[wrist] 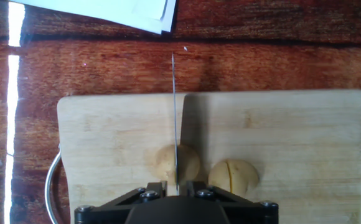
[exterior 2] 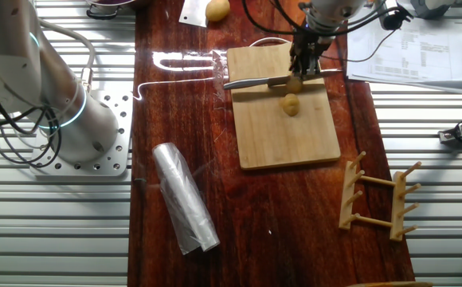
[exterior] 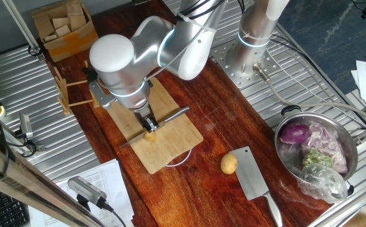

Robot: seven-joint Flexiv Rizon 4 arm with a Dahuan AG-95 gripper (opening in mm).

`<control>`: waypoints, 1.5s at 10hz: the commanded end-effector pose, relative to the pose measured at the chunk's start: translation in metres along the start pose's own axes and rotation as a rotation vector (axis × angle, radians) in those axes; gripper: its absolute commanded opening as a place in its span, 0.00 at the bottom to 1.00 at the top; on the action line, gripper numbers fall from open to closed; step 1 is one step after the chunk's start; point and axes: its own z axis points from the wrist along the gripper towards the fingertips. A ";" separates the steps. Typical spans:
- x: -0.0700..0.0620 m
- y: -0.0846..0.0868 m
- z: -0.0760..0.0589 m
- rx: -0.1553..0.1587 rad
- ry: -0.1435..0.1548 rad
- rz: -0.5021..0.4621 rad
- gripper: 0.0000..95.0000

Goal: Chop the potatoes

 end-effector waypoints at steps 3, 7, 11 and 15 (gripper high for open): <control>0.001 0.001 0.000 0.001 0.003 0.002 0.20; 0.001 0.001 0.000 0.000 -0.001 0.003 0.20; 0.001 0.000 0.007 0.002 -0.016 0.001 0.00; 0.002 0.000 0.006 -0.014 -0.026 0.006 0.00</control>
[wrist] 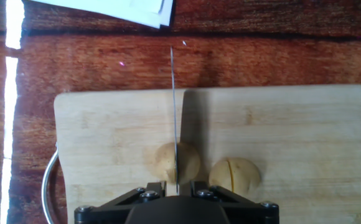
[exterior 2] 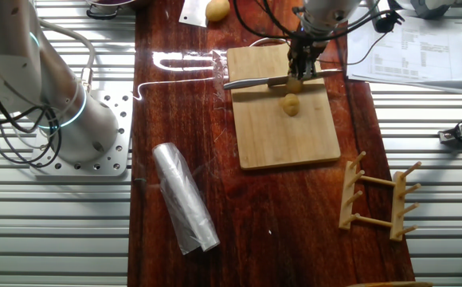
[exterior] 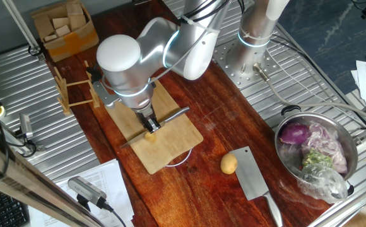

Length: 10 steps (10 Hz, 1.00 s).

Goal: Chop the potatoes

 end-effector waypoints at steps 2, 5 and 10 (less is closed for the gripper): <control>0.003 0.001 -0.003 0.002 0.014 0.003 0.00; 0.004 0.001 -0.004 0.002 0.020 0.000 0.00; -0.004 0.000 0.007 -0.001 0.026 -0.003 0.00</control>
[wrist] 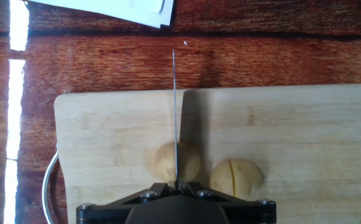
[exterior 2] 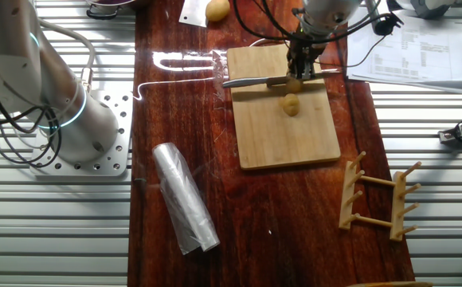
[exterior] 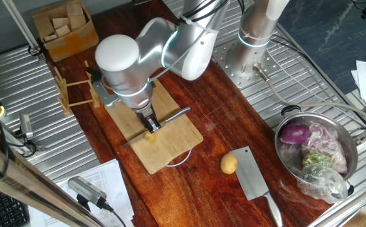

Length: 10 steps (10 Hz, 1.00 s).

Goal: Chop the potatoes

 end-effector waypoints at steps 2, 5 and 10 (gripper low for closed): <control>-0.003 0.000 0.006 0.000 -0.002 -0.005 0.00; -0.002 0.000 0.003 -0.003 -0.004 -0.012 0.00; 0.004 -0.009 0.000 -0.004 -0.008 -0.029 0.00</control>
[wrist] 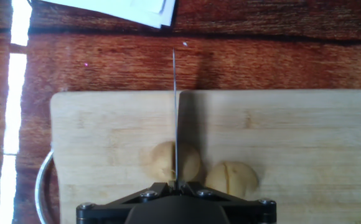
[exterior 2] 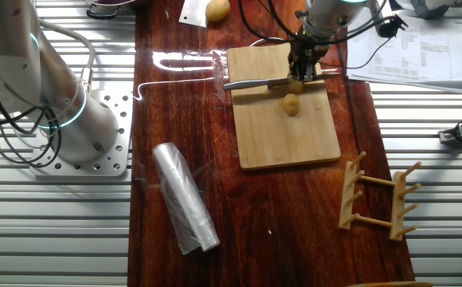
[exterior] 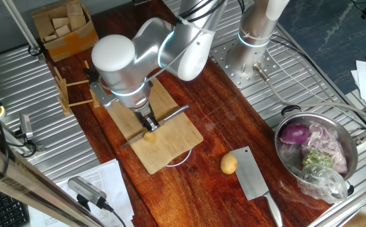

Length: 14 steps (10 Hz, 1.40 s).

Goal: Chop the potatoes

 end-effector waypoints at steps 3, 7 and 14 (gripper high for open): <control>0.001 0.000 -0.001 -0.004 0.001 0.003 0.00; 0.000 0.002 -0.001 -0.006 -0.001 0.009 0.00; 0.000 0.005 -0.001 0.006 -0.003 0.017 0.20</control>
